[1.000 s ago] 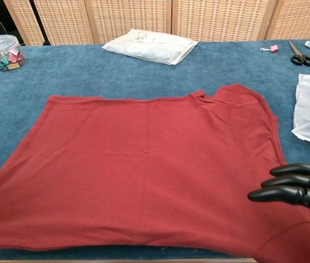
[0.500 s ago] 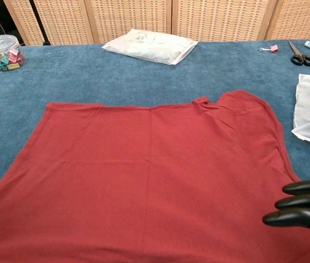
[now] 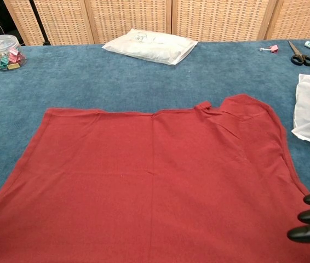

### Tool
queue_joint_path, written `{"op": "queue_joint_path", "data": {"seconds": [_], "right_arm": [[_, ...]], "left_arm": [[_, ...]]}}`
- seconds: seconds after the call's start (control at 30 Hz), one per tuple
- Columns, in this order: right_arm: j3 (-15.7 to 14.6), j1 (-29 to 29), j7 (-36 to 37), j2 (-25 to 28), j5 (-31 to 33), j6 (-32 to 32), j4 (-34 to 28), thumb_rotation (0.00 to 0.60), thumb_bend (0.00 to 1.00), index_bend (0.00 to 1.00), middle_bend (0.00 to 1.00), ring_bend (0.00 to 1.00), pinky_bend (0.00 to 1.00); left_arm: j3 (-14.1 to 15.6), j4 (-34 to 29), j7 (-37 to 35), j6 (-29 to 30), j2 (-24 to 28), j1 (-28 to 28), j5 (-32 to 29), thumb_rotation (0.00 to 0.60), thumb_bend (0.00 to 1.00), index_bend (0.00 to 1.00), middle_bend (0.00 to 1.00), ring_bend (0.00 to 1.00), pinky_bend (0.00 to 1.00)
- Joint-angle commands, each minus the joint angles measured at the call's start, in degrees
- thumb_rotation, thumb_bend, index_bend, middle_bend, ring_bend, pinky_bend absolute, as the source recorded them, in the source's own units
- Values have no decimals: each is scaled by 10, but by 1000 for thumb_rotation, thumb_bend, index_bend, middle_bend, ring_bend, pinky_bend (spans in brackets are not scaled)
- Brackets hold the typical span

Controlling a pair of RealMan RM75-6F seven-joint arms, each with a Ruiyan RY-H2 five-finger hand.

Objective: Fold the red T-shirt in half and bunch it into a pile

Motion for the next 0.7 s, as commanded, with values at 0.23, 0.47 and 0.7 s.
{"op": "queue_joint_path", "data": {"seconds": [0.23, 0.47, 0.7], "right_arm": [[10, 4, 31, -3, 22, -2, -1, 600, 647, 652, 51, 0, 0], [67, 33, 112, 14, 124, -27, -36, 600, 647, 652, 51, 0, 0], [124, 67, 160, 31, 216, -82, -70, 600, 647, 653, 51, 0, 0]], "left_arm": [[-13, -11, 14, -6, 3, -7, -7, 600, 535, 735, 0, 0, 0], [-78, -71, 67, -47, 23, -47, -56, 600, 534, 739, 0, 0, 0], [-137, -160, 134, -146, 56, -102, -119, 600, 532, 743, 0, 0, 0]]}}
